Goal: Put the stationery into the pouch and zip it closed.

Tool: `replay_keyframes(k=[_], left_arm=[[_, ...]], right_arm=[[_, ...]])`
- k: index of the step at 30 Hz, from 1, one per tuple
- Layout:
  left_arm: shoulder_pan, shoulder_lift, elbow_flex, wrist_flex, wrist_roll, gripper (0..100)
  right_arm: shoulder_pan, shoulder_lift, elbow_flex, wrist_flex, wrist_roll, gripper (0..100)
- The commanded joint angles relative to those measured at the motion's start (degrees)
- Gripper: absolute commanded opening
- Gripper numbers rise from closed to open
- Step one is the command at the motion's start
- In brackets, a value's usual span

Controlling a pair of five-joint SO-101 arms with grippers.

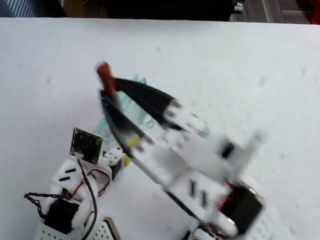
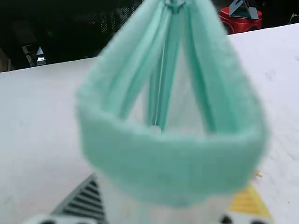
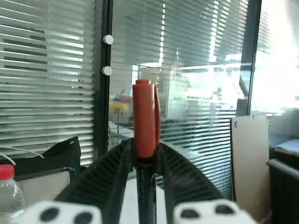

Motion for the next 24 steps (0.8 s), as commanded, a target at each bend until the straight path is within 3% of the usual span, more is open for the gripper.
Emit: replay_keyframes(k=[1, 10, 20, 24], left_arm=[[0.84, 0.31, -2.2, 0.62, -0.18, 25], [0.84, 0.31, -2.37, 0.62, -0.18, 25], [0.75, 0.31, -2.37, 0.62, -0.18, 25], [0.75, 0.31, -2.37, 0.62, -0.18, 25]], right_arm=[[0.4, 5.32, -0.7, -3.12, -1.58, 1.8], [10.51, 12.97, -0.44, -5.49, -1.93, 1.7], [10.24, 12.97, -0.7, 5.05, -1.49, 1.8], [6.81, 12.97, -0.7, 7.16, -1.49, 4.3]])
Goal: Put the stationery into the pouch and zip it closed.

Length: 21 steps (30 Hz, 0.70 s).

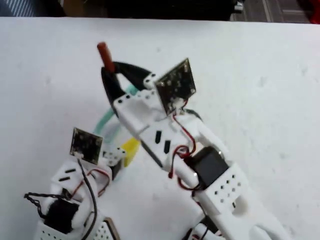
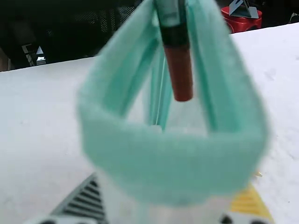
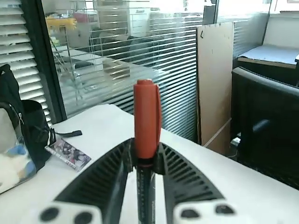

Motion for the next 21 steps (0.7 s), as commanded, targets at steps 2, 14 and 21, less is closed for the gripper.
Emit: replay_keyframes(k=[2, 14, 21], left_arm=[[0.75, 0.31, -2.37, 0.62, -0.18, 25], [0.75, 0.31, -2.2, 0.62, -0.18, 25], [0.75, 0.31, -2.2, 0.62, -0.18, 25]], right_arm=[[-3.03, -0.13, -0.88, 2.33, -0.09, 12.3], [0.57, -0.13, -6.33, 3.74, -0.44, 21.1], [11.21, -0.13, -13.01, 10.68, -0.18, 20.2]])
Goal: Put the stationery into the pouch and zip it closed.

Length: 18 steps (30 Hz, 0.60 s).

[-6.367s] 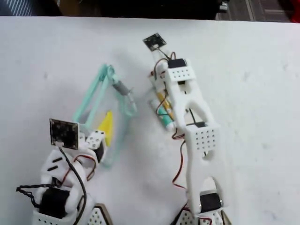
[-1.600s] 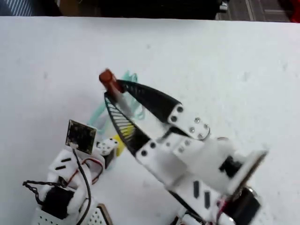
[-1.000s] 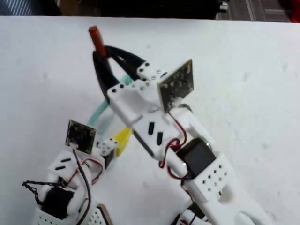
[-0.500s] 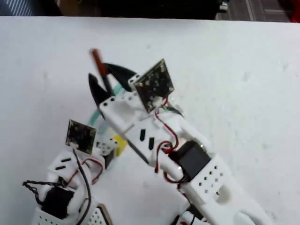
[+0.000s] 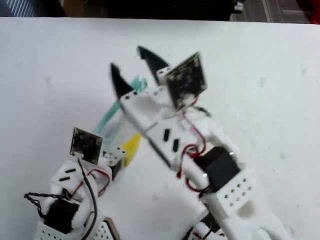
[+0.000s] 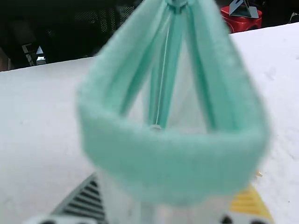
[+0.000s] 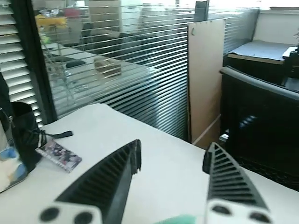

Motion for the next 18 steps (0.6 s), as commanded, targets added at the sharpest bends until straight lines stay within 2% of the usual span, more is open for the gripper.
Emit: replay_keyframes(k=[1, 8, 14, 18], left_arm=[[0.75, 0.31, -2.2, 0.53, -0.18, 25], [0.75, 0.31, -2.2, 0.53, -0.18, 25], [0.84, 0.31, -2.11, 0.53, -0.18, 25], [0.75, 0.31, -2.02, 0.53, -0.18, 25]], right_arm=[[7.78, -0.13, -5.1, 2.51, -0.18, 20.2], [20.0, 0.48, -9.49, 12.18, -0.09, 20.1], [27.3, 4.7, -1.76, 14.11, 0.0, 20.0], [30.99, 11.82, 3.87, 16.48, 6.51, 20.0]])
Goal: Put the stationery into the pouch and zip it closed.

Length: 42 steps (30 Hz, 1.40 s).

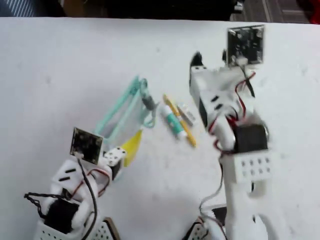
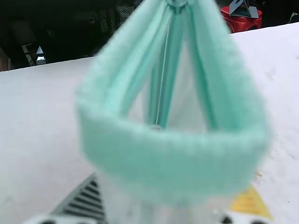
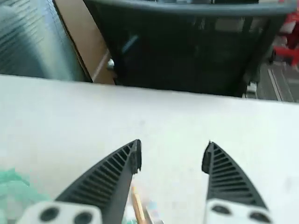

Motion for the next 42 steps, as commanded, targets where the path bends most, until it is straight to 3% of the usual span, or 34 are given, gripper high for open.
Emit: replay_keyframes(k=[1, 6, 16, 22, 26, 31, 42], left_arm=[[0.4, 0.31, -2.02, 0.53, -0.18, 25], [-1.01, 0.31, -2.02, 0.44, -0.18, 22], [-1.01, 0.31, 0.35, -2.81, -0.26, 22], [-1.01, 0.31, 0.35, -2.73, -0.26, 22], [-1.1, 0.31, 0.26, -2.64, -0.26, 22], [-1.1, 0.31, 0.26, -2.64, -0.26, 22], [-1.1, 0.31, 0.35, -2.73, -0.26, 22]], right_arm=[[3.21, 5.49, 3.34, 2.86, 6.95, 20.0], [3.3, 11.38, 11.78, 4.44, 13.45, 20.0], [2.77, 12.09, 23.38, 4.26, 14.07, 20.0], [0.13, 12.09, 31.21, -3.91, 14.07, 20.0], [-3.21, 12.09, 32.35, -4.53, 14.07, 19.0], [-3.21, 12.18, 32.44, -5.05, 14.07, 9.8], [-3.12, 15.87, 33.76, -10.59, 14.07, 13.9]])
